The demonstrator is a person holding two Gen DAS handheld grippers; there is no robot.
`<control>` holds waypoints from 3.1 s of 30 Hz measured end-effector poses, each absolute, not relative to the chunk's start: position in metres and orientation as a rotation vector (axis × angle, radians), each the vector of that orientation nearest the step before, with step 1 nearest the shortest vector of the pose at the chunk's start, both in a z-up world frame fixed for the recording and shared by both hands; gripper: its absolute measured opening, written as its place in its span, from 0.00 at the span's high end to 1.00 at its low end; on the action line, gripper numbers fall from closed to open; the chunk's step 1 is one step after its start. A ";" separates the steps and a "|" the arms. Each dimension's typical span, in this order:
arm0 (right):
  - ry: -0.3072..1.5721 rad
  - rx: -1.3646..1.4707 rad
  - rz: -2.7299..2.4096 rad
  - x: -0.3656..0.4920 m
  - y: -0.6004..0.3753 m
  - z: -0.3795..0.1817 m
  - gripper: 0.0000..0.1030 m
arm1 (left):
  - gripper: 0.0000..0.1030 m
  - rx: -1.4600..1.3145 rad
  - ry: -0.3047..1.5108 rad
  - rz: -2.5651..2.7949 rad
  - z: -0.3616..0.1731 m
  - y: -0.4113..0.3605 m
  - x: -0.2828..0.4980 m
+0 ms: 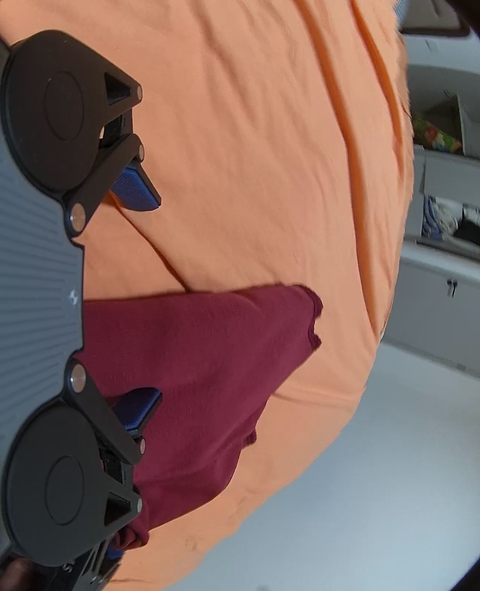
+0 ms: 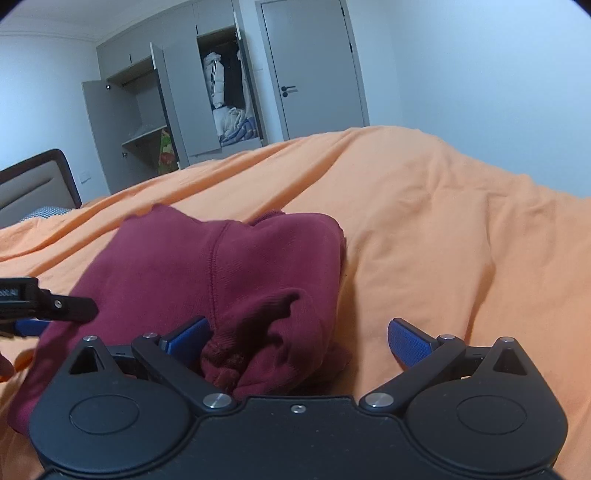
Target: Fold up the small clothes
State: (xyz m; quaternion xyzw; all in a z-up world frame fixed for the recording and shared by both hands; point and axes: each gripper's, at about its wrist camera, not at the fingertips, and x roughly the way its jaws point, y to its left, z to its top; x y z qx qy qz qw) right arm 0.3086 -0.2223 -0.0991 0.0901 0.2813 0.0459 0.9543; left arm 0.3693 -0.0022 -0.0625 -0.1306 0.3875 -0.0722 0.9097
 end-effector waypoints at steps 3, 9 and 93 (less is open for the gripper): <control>0.536 0.148 0.119 0.307 -0.217 -0.092 0.02 | 0.03 -0.282 0.796 -0.147 -0.064 -0.001 0.369; 0.470 -0.039 0.196 0.306 -0.185 -0.081 0.27 | 0.02 -0.291 0.802 -0.150 -0.065 0.000 0.368; 0.631 0.650 0.271 0.298 -0.268 -0.096 0.07 | 0.00 -0.312 0.831 -0.226 -0.064 -0.005 0.361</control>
